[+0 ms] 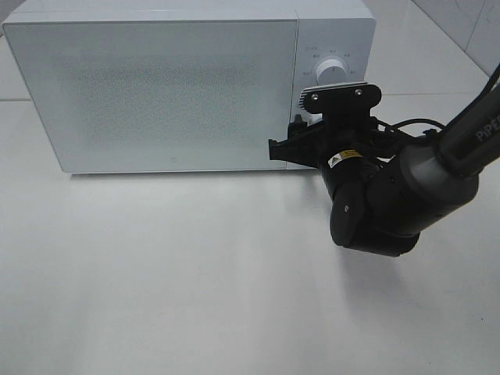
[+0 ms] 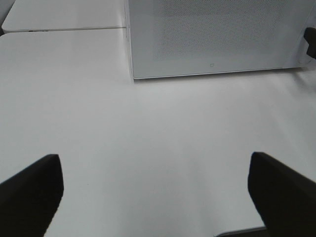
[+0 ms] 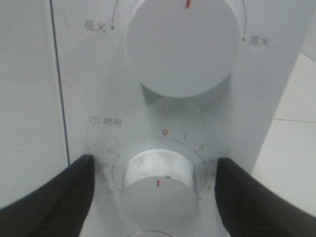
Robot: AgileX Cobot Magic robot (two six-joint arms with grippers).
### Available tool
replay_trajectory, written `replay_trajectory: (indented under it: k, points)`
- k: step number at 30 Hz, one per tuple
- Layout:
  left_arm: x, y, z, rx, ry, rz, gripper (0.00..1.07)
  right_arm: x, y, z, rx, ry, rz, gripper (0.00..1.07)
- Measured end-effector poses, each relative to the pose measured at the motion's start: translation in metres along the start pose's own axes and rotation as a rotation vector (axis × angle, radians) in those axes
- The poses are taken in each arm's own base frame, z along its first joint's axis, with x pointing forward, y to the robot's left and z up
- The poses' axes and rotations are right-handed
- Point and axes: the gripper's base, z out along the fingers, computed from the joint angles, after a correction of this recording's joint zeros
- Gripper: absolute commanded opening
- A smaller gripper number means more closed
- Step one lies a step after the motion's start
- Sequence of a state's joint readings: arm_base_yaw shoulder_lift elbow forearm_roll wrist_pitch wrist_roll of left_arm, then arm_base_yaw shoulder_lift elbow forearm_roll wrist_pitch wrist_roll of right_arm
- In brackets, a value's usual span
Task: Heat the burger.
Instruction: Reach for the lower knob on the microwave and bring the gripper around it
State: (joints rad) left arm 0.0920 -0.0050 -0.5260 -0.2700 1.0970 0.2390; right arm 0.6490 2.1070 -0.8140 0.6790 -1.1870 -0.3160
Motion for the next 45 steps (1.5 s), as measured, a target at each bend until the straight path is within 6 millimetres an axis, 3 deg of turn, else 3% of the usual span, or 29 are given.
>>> replay_trajectory:
  k: [1, 3, 4, 6, 9, 10, 11, 18, 23, 29, 32, 45]
  points:
    - [0.0000, 0.0000, 0.0000, 0.000, 0.000, 0.000, 0.94, 0.0000, 0.0000, 0.0000, 0.000, 0.000, 0.000, 0.58]
    - [0.0000, 0.0000, 0.0000, 0.000, 0.000, 0.000, 0.94, 0.0003, -0.0007, 0.0002, 0.005, 0.003, 0.003, 0.45]
    - [0.0000, 0.0000, 0.0000, 0.000, 0.000, 0.000, 0.94, 0.0003, -0.0007, 0.0002, 0.005, 0.003, 0.003, 0.45]
    - [0.0000, 0.0000, 0.0000, 0.000, 0.000, 0.000, 0.94, 0.0014, -0.0007, 0.0003, 0.003, 0.015, 0.003, 0.18]
    - [0.0000, 0.0000, 0.0000, 0.000, 0.000, 0.000, 0.94, 0.0015, -0.0007, 0.0003, 0.002, 0.017, 0.003, 0.13]
    - [0.0000, 0.0000, 0.0000, 0.000, 0.000, 0.000, 0.94, 0.0015, -0.0006, 0.0003, 0.001, 0.017, 0.003, 0.03]
    - [0.0000, 0.0000, 0.0000, 0.000, 0.000, 0.000, 0.94, 0.0015, -0.0006, 0.0003, 0.001, 0.017, 0.004, 0.00]
    - [0.0000, 0.0000, 0.0000, 0.000, 0.000, 0.000, 0.94, 0.0011, 0.0000, 0.0003, -0.005, 0.013, 0.052, 0.00]
    - [0.0000, 0.0000, 0.0000, 0.000, 0.000, 0.000, 0.94, 0.0007, 0.0008, 0.0000, -0.020, 0.005, 0.213, 0.00]
    - [0.0000, 0.0000, 0.0000, 0.000, 0.000, 0.000, 0.94, 0.0023, -0.0006, -0.0004, -0.032, 0.004, 0.499, 0.00]
    - [0.0000, 0.0000, 0.0000, 0.000, 0.000, 0.000, 0.94, 0.0027, -0.0008, -0.0009, -0.048, 0.011, 0.773, 0.00]
    - [0.0000, 0.0000, 0.0000, 0.000, 0.000, 0.000, 0.94, 0.0049, -0.0011, -0.0011, -0.055, 0.025, 1.354, 0.00]
